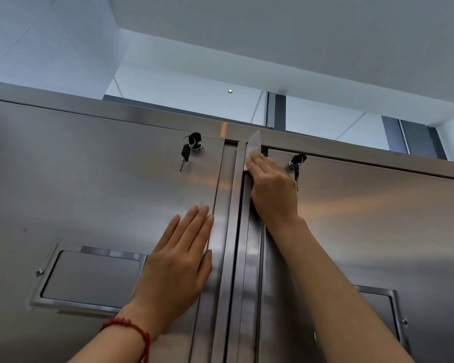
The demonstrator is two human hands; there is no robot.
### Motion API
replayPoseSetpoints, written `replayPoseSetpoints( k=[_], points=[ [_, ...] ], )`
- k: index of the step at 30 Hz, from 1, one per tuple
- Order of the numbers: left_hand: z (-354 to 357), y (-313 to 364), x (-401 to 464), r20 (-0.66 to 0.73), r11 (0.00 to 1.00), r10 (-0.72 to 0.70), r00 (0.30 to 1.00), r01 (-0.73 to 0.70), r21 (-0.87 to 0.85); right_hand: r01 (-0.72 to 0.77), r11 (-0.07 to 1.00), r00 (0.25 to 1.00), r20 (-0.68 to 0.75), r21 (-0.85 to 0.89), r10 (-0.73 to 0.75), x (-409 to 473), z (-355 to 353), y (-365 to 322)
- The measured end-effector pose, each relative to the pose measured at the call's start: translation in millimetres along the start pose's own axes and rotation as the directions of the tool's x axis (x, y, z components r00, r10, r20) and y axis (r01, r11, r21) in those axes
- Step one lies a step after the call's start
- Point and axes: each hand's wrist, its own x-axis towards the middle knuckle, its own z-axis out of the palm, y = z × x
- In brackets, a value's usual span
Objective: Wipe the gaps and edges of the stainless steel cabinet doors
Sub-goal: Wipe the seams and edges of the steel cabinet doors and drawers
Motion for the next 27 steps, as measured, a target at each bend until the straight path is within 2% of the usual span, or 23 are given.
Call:
replayPoseSetpoints(
  k=[27],
  points=[
    [1.0,-1.1,-0.9,0.007,1.0,0.003,1.0,-0.003,0.024,-0.031,0.999,0.999,-0.03,0.01,0.031,9.0,0.0,-2.0]
  ],
)
